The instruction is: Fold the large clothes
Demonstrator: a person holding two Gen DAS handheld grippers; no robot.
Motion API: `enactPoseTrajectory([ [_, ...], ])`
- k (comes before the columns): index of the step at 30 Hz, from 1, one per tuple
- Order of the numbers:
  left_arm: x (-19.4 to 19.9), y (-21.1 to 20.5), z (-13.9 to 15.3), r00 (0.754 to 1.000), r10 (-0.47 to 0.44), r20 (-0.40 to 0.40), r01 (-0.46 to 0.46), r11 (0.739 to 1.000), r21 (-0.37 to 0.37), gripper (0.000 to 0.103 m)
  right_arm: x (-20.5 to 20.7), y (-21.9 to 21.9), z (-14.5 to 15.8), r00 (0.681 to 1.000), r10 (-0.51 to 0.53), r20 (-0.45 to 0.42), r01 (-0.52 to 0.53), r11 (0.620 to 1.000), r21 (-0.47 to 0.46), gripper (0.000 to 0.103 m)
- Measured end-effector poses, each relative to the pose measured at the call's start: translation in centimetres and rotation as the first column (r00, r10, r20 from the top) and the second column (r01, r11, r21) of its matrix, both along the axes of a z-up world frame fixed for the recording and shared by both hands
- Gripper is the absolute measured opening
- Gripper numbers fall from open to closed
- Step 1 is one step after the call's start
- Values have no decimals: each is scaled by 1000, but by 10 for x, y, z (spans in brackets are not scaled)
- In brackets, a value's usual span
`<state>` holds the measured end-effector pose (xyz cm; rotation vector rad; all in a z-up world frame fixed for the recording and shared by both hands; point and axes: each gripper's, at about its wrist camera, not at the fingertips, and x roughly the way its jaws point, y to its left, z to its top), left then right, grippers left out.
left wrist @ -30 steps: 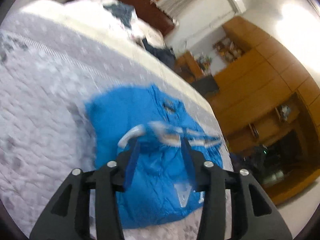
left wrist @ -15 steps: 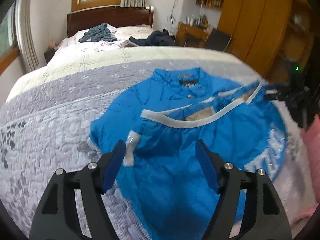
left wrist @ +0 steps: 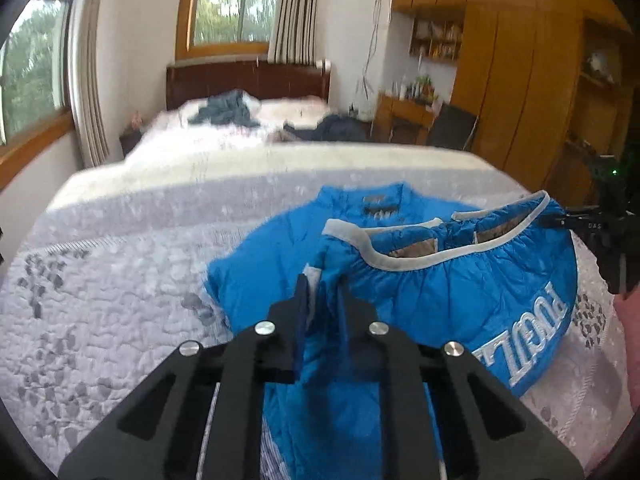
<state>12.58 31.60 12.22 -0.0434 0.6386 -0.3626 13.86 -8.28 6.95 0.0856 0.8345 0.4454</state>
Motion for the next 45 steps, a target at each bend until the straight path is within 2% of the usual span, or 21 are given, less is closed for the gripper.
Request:
enactPoseTrajectory([
  [3, 5, -1, 25, 998, 33, 49, -31, 999, -39, 10, 5, -7, 23, 999, -33, 7, 33, 999, 31, 13],
  [7, 39, -11, 51, 991, 77, 105, -73, 997, -37, 10, 31, -12, 51, 996, -87, 24, 86, 995, 56, 13],
  [10, 77, -23, 55, 986, 112, 120, -113, 994, -1, 10, 61, -15, 62, 991, -132, 31, 130, 990, 58, 13],
  [12, 105, -27, 50, 988, 124, 96, -125, 992, 11, 10, 87, -18, 60, 987, -161, 6, 160, 985, 68, 13],
  [14, 132, -30, 39, 990, 131, 50, -131, 991, 13, 10, 110, -17, 52, 983, -180, -23, 181, 981, 68, 13],
  [19, 194, -35, -13, 983, 145, -111, -139, 988, 62, 10, 159, -16, 1, 966, -220, -137, 226, 974, 33, 13],
  [25, 235, -27, -76, 940, 187, -284, -171, 982, 83, 15, 183, -24, -54, 935, -266, -233, 278, 960, 20, 15],
  [28, 244, -25, -90, 925, 199, -323, -178, 980, 93, 20, 190, -29, -77, 922, -280, -269, 296, 955, 19, 18],
  [32, 243, -26, -88, 922, 210, -326, -183, 977, 112, 25, 188, -34, -88, 911, -293, -289, 318, 947, 41, 24],
  [35, 231, -13, -72, 923, 207, -325, -199, 978, 58, 26, 177, -40, -76, 913, -306, -271, 331, 942, 49, 34],
  [37, 212, 3, -57, 929, 200, -312, -213, 977, -8, 34, 161, -48, -65, 919, -313, -240, 333, 942, 45, 43],
  [38, 199, 9, -50, 934, 192, -301, -209, 978, -26, 35, 152, -51, -60, 923, -310, -227, 328, 943, 46, 44],
  [41, 160, 18, -37, 948, 172, -268, -183, 983, -19, 36, 116, -60, -51, 935, -283, -215, 299, 953, 45, 50],
  [45, 97, 19, -29, 966, 141, -218, -149, 989, -19, 38, 65, -63, -55, 944, -238, -227, 258, 964, 64, 52],
])
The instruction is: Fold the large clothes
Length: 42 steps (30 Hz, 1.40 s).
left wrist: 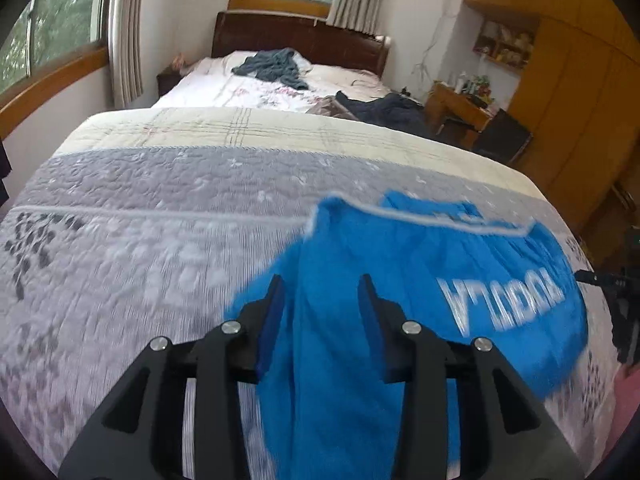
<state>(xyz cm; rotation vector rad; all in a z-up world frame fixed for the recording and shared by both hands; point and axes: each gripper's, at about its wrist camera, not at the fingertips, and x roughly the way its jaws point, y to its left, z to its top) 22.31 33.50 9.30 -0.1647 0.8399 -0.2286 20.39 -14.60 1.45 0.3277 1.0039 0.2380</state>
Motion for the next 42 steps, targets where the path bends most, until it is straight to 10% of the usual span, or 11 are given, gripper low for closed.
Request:
enactPoseTrajectory([
  [7, -69, -18, -10, 999, -39, 36, 39, 999, 23, 41, -50, -1, -22, 999, 30, -38, -26, 994, 106, 53],
  [14, -66, -25, -35, 999, -26, -37, 28, 998, 60, 39, -58, 14, -18, 998, 59, -36, -56, 995, 79, 14],
  [28, -58, -16, -52, 997, -20, -74, 25, 997, 70, 42, -65, 14, -42, 993, 62, -100, -56, 996, 64, 12],
  [33, -66, -4, -36, 998, 0, -69, 2, 999, 39, 45, -73, 12, -23, 997, 58, -52, -55, 997, 55, 25],
  [37, -65, 16, -29, 997, 35, -67, -34, 999, 17, 63, -75, 0, -11, 999, 45, 2, -45, 995, 88, 61],
  [42, -44, 33, -45, 989, 24, -144, -37, 995, -88, 68, -62, -11, -13, 999, 34, 5, -34, 986, 163, 77],
])
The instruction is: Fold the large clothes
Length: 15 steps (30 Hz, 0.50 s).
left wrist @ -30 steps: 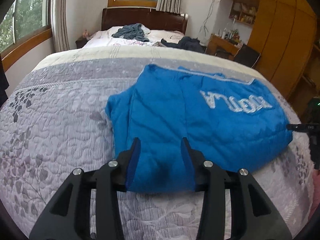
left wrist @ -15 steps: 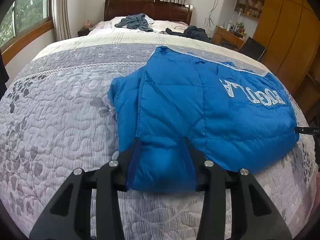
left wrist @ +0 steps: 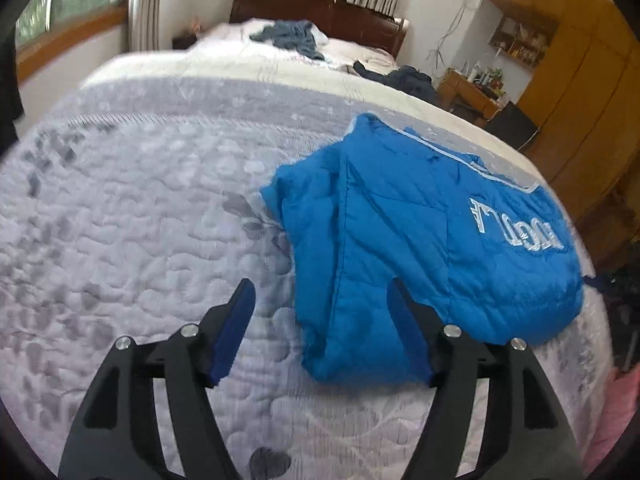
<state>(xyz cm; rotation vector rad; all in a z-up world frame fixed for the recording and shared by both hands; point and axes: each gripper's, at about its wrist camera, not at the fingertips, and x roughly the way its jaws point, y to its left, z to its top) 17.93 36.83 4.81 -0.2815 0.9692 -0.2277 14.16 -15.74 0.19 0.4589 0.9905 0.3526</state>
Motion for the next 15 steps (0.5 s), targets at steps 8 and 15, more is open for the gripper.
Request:
enactPoseTrajectory([
  [8, 31, -3, -23, 998, -48, -50, 41, 991, -128, 74, 29, -6, -32, 998, 14, -63, -10, 998, 70, 78],
  [15, 52, -23, -29, 992, -108, -68, 94, 980, -177, 80, 53, 2, -51, 995, 54, -89, -41, 989, 139, 78],
])
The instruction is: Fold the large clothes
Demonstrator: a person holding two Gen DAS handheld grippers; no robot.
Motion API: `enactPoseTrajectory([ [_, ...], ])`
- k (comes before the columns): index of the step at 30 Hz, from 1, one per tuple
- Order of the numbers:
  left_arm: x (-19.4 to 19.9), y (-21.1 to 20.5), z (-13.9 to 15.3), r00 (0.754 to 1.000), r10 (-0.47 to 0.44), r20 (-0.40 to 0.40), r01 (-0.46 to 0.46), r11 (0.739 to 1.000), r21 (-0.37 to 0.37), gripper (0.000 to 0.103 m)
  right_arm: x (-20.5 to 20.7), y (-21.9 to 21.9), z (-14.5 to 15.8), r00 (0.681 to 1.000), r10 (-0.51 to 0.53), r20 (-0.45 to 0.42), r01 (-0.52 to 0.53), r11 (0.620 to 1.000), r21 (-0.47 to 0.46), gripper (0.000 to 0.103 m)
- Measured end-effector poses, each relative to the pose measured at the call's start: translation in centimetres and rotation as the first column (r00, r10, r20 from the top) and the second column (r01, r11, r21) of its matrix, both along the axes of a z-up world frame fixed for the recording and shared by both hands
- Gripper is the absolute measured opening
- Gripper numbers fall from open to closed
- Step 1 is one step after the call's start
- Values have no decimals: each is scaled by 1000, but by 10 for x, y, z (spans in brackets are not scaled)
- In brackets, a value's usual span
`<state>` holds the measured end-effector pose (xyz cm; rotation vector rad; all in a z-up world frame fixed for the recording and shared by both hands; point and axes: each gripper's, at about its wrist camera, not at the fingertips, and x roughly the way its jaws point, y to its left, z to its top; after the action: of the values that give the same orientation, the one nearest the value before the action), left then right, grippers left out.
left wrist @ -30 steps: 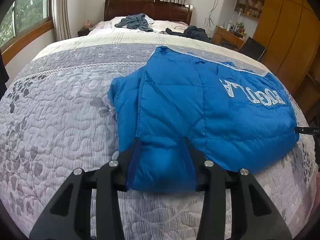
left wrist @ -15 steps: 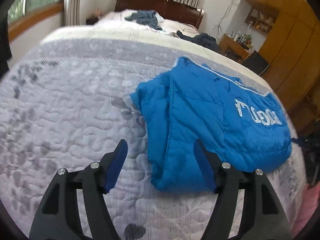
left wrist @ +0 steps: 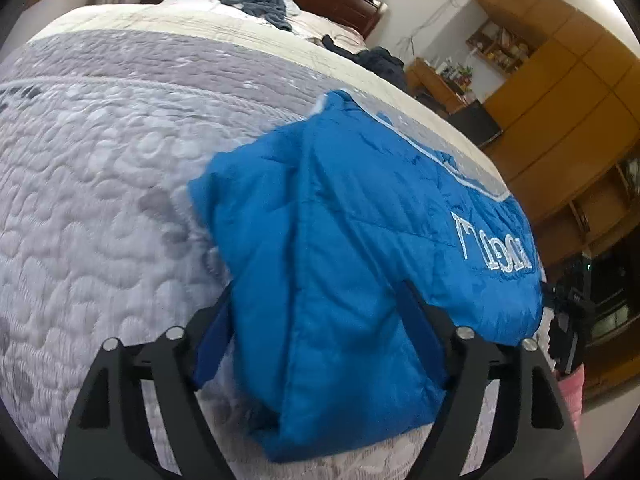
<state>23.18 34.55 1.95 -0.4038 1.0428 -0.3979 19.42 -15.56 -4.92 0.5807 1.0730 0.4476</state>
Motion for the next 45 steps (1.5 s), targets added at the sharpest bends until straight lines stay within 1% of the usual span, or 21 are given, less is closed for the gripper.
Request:
enactPoseTrajectory([
  [2, 5, -9, -2, 1000, -11, -3, 11, 1000, 19, 82, 6, 5, -4, 1000, 12, -7, -12, 1000, 22, 81],
  [5, 12, -17, -4, 1000, -1, -6, 1, 999, 41, 82, 13, 10, -10, 1000, 13, -15, -12, 999, 50, 80],
  [6, 11, -19, -4, 1000, 5, -5, -4, 999, 47, 77, 15, 12, -12, 1000, 8, -13, -7, 998, 64, 79],
  [8, 11, -23, -3, 1000, 23, 1, -23, 998, 64, 65, 16, 14, -11, 1000, 1, -13, -1, 998, 65, 70],
  [9, 7, -28, 1, 999, 30, 17, -32, 996, 80, 53, 14, 15, -9, 1000, 0, -9, 0, 999, 54, 67],
  [10, 5, -31, 4, 999, 31, 34, -34, 995, 96, 43, 12, 15, -6, 1000, 1, 0, -1, 999, 49, 57],
  [11, 1, -33, 7, 998, 29, 50, -34, 993, 111, 38, 10, 14, -3, 1000, 2, 7, -2, 999, 47, 49],
  [12, -2, -36, 12, 998, 28, 62, -36, 992, 124, 31, 7, 15, 2, 1000, 0, 19, -1, 999, 41, 45],
  [13, -4, -37, 15, 997, 29, 69, -38, 991, 127, 25, 4, 15, 7, 1000, -1, 31, -1, 999, 39, 39],
  [14, -7, -38, 20, 997, 34, 76, -42, 993, 114, 22, 3, 15, 11, 999, -2, 38, 0, 999, 40, 35],
  [16, -13, -32, 27, 996, 39, 85, -45, 997, 67, 16, -5, 16, 22, 999, -3, 54, 1, 999, 40, 32],
  [19, -29, -26, 39, 996, 28, 84, -29, 1000, 9, 15, -22, 19, 42, 996, 19, 82, -21, 999, 26, 31],
  [22, -60, -26, 49, 997, 0, 79, 3, 999, -44, 15, -47, 18, 59, 993, 47, 108, -48, 999, 8, 30],
  [26, -111, -27, 63, 995, -40, 96, 47, 996, -80, 15, -91, 16, 77, 987, 81, 138, -81, 997, -10, 30],
  [28, -141, -28, 69, 992, -58, 108, 68, 993, -92, 15, -121, 14, 81, 985, 102, 136, -102, 995, -7, 30],
  [29, -154, -30, 71, 992, -64, 111, 75, 993, -93, 15, -128, 19, 82, 986, 104, 131, -104, 995, -6, 30],
  [31, -183, -30, 71, 991, -77, 113, 88, 992, -94, 15, -152, 19, 78, 987, 110, 117, -110, 994, -5, 30],
  [35, -214, -25, 52, 992, -86, 96, 93, 993, -68, 16, -181, 19, 57, 991, 105, 78, -104, 995, -8, 32],
  [38, -215, -18, 27, 995, -70, 69, 73, 996, -51, 20, -180, 13, 35, 996, 83, 41, -83, 996, 14, 34],
  [40, -212, -12, 14, 996, -64, 67, 68, 995, -69, 27, -174, 6, 20, 997, 71, 16, -71, 996, 51, 37],
  [45, -201, -13, -4, 996, -48, 77, 53, 997, -60, 43, -158, 4, -3, 998, 58, -5, -57, 995, 81, 43],
])
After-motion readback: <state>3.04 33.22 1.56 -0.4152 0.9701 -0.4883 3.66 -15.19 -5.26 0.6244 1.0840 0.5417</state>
